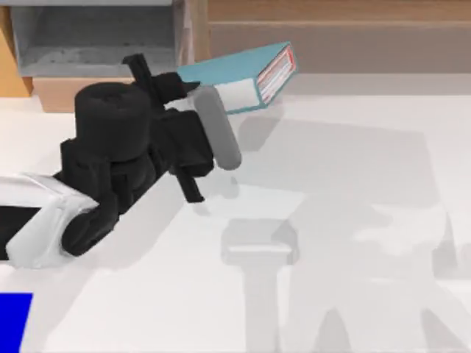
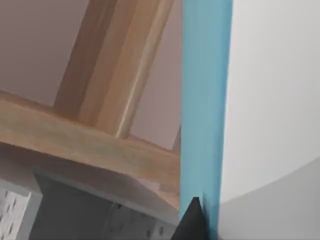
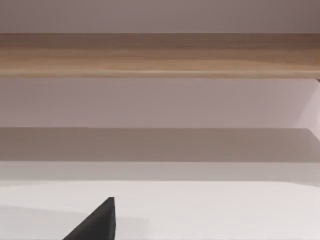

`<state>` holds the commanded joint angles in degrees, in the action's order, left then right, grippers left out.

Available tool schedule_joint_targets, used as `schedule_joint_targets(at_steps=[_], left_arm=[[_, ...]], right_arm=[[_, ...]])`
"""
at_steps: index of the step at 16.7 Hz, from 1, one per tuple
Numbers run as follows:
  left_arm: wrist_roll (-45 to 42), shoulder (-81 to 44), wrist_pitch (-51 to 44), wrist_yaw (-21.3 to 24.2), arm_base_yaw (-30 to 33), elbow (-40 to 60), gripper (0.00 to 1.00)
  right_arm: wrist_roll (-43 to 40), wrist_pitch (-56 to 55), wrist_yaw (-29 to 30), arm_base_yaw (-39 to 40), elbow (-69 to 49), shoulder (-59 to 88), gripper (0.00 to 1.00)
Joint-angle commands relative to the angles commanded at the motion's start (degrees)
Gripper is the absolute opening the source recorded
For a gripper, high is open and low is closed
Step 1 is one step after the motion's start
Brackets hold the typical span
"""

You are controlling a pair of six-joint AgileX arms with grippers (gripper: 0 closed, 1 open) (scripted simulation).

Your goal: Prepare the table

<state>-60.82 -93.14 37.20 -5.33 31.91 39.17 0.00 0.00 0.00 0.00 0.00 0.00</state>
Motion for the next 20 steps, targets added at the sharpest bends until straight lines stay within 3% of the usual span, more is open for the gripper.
schedule_joint_targets(at_steps=[5, 8, 20], left_arm=[[-19.45, -1.17, 4.08, -3.85, -14.01, -1.63, 0.00], [-25.34, -6.53, 5.47, -4.80, -18.03, 2.24, 0.00], [-26.89, -11.69, 5.36, -4.22, -19.12, 7.67, 0.00]], right_arm=[[0.00, 0.00, 0.00, 0.00, 0.00, 0.00, 1.00], [0.00, 0.00, 0.00, 0.00, 0.00, 0.00, 1.00], [0.00, 0.00, 0.00, 0.00, 0.00, 0.00, 1.00]])
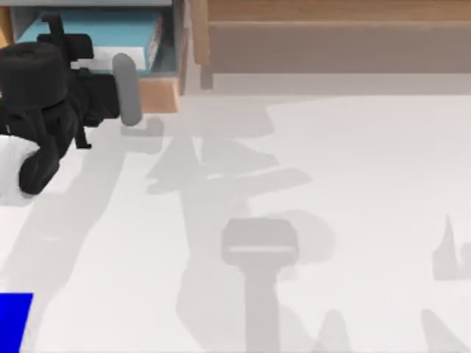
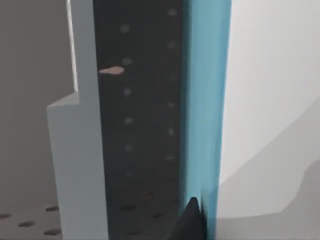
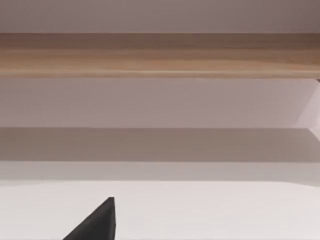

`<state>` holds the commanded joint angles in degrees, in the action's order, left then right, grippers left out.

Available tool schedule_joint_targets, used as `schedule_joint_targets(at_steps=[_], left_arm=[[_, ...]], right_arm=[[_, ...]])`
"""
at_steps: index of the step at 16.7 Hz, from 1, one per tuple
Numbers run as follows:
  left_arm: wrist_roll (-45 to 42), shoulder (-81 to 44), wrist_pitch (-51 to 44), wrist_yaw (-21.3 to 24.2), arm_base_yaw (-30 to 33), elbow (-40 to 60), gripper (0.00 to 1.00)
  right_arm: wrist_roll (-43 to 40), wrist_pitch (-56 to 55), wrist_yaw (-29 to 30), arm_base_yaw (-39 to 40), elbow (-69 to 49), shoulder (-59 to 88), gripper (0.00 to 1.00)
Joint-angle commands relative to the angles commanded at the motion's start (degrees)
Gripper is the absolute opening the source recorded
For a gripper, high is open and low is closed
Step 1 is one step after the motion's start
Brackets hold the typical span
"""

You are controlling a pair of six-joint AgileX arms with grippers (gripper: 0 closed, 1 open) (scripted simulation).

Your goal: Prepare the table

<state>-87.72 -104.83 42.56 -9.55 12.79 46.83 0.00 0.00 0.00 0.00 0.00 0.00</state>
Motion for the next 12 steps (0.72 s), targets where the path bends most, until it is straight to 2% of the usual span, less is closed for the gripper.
schedule_joint_targets(at_steps=[6, 12], left_arm=[[-0.03, -2.38, -0.32, 0.38, -0.40, 2.38, 0.00], [-0.03, -2.38, -0.32, 0.38, -0.40, 2.38, 0.45]], right_arm=[[0.00, 0.00, 0.00, 0.00, 0.00, 0.00, 1.00], [0.00, 0.00, 0.00, 0.00, 0.00, 0.00, 1.00]])
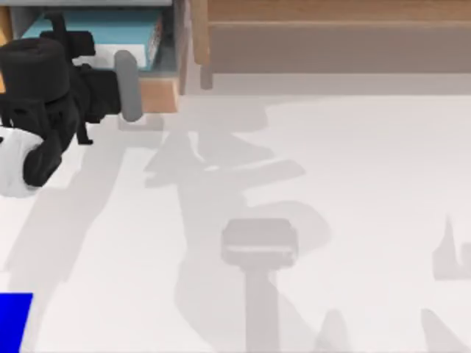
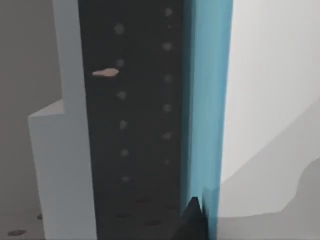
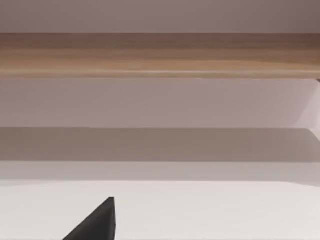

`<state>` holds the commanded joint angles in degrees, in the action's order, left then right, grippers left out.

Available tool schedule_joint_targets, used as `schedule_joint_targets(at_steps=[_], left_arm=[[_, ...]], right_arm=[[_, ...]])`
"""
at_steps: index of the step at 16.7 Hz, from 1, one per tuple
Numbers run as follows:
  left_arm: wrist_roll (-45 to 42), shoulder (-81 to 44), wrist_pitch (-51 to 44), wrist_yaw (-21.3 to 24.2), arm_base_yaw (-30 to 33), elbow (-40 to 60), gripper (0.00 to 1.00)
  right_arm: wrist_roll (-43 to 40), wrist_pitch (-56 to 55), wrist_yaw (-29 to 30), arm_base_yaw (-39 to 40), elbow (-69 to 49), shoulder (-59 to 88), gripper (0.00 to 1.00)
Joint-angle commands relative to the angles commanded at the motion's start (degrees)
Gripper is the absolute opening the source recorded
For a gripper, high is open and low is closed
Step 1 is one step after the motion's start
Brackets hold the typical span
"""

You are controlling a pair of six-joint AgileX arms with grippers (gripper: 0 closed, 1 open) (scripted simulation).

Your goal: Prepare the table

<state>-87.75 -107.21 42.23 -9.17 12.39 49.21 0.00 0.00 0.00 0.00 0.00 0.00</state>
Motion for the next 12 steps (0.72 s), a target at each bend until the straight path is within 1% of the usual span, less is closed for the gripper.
schedule_joint_targets(at_steps=[7, 8, 12], left_arm=[[0.00, 0.00, 0.00, 0.00, 0.00, 0.00, 0.98], [0.00, 0.00, 0.00, 0.00, 0.00, 0.00, 1.00], [0.00, 0.00, 0.00, 0.00, 0.00, 0.00, 1.00]], right_arm=[[0.00, 0.00, 0.00, 0.00, 0.00, 0.00, 1.00], [0.00, 0.00, 0.00, 0.00, 0.00, 0.00, 1.00], [0.00, 0.00, 0.00, 0.00, 0.00, 0.00, 1.00]])
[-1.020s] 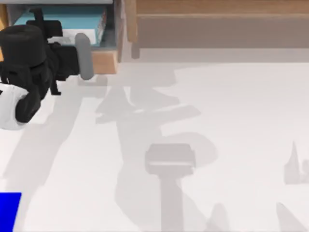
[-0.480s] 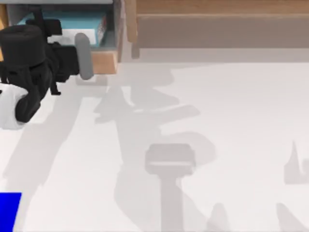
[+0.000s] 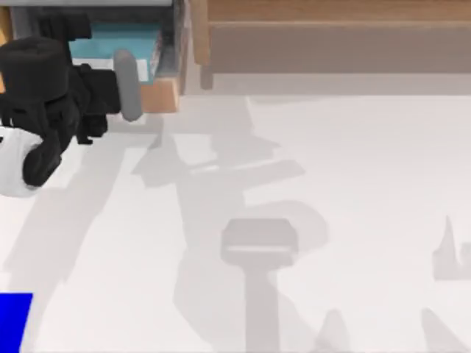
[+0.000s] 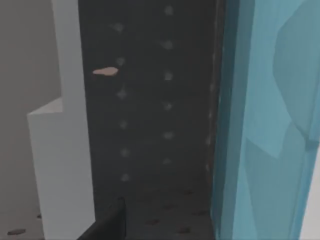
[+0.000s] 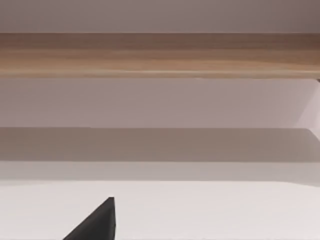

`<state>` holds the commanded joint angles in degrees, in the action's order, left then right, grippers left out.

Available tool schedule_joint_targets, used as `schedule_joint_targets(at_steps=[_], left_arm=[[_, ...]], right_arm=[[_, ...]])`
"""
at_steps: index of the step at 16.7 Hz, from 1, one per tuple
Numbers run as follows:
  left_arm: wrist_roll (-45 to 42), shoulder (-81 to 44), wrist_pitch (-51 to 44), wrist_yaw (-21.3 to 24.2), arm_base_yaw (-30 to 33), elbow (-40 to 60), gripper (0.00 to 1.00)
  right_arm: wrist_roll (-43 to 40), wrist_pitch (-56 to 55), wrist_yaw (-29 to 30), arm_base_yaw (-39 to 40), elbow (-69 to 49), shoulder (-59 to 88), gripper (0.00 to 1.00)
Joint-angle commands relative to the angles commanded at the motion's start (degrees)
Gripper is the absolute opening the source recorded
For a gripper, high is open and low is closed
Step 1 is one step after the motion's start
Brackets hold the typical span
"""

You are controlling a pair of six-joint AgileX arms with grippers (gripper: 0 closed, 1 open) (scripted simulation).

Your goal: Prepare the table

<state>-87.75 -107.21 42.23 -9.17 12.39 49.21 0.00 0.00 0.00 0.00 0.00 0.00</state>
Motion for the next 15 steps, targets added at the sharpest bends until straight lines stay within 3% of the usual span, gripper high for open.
schedule_joint_targets(at_steps=[6, 15], left_arm=[[-0.03, 1.00, 0.12, -0.11, 0.18, -0.84, 1.00], [0.49, 8.90, 2.83, -1.79, 1.82, -11.81, 1.00]], right_arm=[[0.00, 0.00, 0.00, 0.00, 0.00, 0.00, 1.00], [0.00, 0.00, 0.00, 0.00, 0.00, 0.00, 1.00]])
